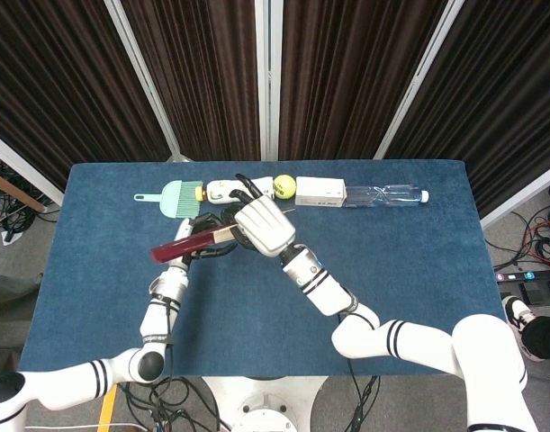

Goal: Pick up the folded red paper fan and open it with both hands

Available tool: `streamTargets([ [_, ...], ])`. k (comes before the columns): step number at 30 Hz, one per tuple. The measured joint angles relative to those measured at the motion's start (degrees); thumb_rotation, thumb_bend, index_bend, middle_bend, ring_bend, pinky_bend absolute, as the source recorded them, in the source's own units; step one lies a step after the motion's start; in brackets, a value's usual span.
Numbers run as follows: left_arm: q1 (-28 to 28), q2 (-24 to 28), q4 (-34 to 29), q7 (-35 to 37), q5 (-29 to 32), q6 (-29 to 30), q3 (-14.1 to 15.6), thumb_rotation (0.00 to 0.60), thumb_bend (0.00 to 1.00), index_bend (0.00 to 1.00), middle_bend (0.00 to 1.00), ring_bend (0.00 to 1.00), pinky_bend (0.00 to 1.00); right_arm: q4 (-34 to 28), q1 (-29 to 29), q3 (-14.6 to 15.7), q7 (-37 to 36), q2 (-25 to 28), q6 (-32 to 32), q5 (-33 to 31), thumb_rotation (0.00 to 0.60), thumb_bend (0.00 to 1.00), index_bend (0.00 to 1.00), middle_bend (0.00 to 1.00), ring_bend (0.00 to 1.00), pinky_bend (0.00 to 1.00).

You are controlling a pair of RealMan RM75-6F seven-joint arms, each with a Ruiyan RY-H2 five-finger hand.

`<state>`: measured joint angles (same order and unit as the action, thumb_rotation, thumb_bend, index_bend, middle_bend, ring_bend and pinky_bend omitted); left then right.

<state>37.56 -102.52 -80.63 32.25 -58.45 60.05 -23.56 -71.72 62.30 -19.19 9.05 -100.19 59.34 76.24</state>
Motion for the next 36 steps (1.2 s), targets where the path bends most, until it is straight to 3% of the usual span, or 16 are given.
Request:
streamTargets([
  [7, -0.7, 1.2, 1.1, -4.7, -3.6, 1.1, 2.3, 0.6, 0.27, 0.65, 0.67, 0.53, 0.52, -1.5, -0.7, 0.1, -0.9, 2.0, 1.1, 1.5, 0.6, 0.67, 0.74, 0.57, 0.24, 0.04],
  [14, -0.8, 3.4, 2.0, -12.0, -6.2, 2.1, 4.3, 0.6, 0.28, 0.68, 0.7, 0.57, 0.56, -4.3, -1.9, 1.1, -0.3, 5.6, 2.3, 3.9, 0.6, 0.68, 0.74, 0.57, 0.24, 0.04],
  [18, -1.1, 5.2, 2.1, -20.8, -6.6, 3.6, 5.6, 0.6, 0.28, 0.68, 0.7, 0.57, 0.56, -7.8, -3.4, 2.6, 3.3, 9.8, 3.2, 5.6, 0.6, 0.69, 0.74, 0.57, 0.24, 0.03],
  [28, -2.5, 9.0, -1.1, -48.7, -5.5, 10.1, 9.0, 0.6, 0.28, 0.64, 0.67, 0.57, 0.56, -20.5, -11.6, 8.8, 20.7, 20.3, 9.0, 9.5, 0.6, 0.69, 0.73, 0.57, 0.24, 0.0],
  [36, -3.1, 9.6, -6.9, -68.3, -4.0, 16.0, 11.3, 0.6, 0.28, 0.62, 0.66, 0.57, 0.56, -24.1, -17.5, 13.7, 30.3, 22.2, 12.7, 12.5, 0.6, 0.69, 0.73, 0.58, 0.25, 0.0],
])
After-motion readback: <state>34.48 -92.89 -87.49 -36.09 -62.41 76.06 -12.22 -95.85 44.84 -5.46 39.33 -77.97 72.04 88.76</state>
